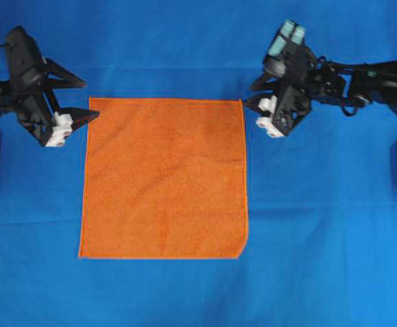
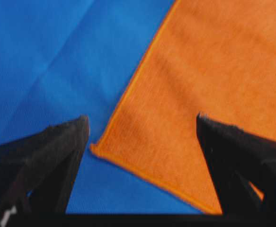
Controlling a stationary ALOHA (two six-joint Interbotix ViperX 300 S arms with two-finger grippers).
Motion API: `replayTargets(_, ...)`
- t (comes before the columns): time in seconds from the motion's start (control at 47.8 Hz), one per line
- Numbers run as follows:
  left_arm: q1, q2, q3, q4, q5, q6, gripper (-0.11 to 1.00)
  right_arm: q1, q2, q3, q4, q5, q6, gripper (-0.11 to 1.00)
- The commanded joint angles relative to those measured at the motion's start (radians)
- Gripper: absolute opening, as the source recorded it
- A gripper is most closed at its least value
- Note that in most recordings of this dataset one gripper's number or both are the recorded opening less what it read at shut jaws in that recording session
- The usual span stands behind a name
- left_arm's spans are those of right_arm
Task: Fold the orange towel.
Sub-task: 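Move both grippers to the top corners of the orange towel and grasp them, then pull both held corners down toward the bottom edge, folding the towel in half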
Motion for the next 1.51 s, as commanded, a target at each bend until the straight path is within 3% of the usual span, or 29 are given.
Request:
replayTargets(0.0,0.014,0.069,-0.017,-0.003,-0.060,0.002,0.88,-0.009,0.021,-0.031,0.003,-0.023,0.000,0.53)
replayTargets(0.251,0.064,0.230,-0.026,-0.003,-0.135,0.002,0.87,-0.011,0.110,-0.055,0.003,-0.043,0.000,0.53)
replayTargets(0.419,0.061,0.242,-0.031,-0.003,-0.129,0.000,0.81,-0.011,0.120,-0.058,0.003,-0.040,-0.002,0.51)
replayTargets(0.523,0.041,0.241,-0.028,-0.002,-0.127,0.002,0.59,-0.006,0.120,-0.060,-0.002,-0.038,-0.006,0.37)
replayTargets(0.649,0.002,0.241,-0.026,-0.002,-0.126,0.011,0.19,0.003,0.120,-0.064,-0.005,-0.041,-0.014,0.03)
replayTargets(0.754,-0.012,0.241,-0.028,-0.002,-0.126,0.011,0.00,0.009,0.120,-0.069,-0.005,-0.043,-0.014,0.00)
replayTargets(1.005,-0.017,0.229,-0.038,-0.003,-0.118,0.015,0.01,0.011,0.112,-0.071,-0.005,-0.037,-0.003,0.00)
replayTargets(1.487,0.000,0.051,-0.048,-0.002,0.014,0.025,0.01,0.012,0.028,-0.066,-0.003,-0.014,-0.003,0.00)
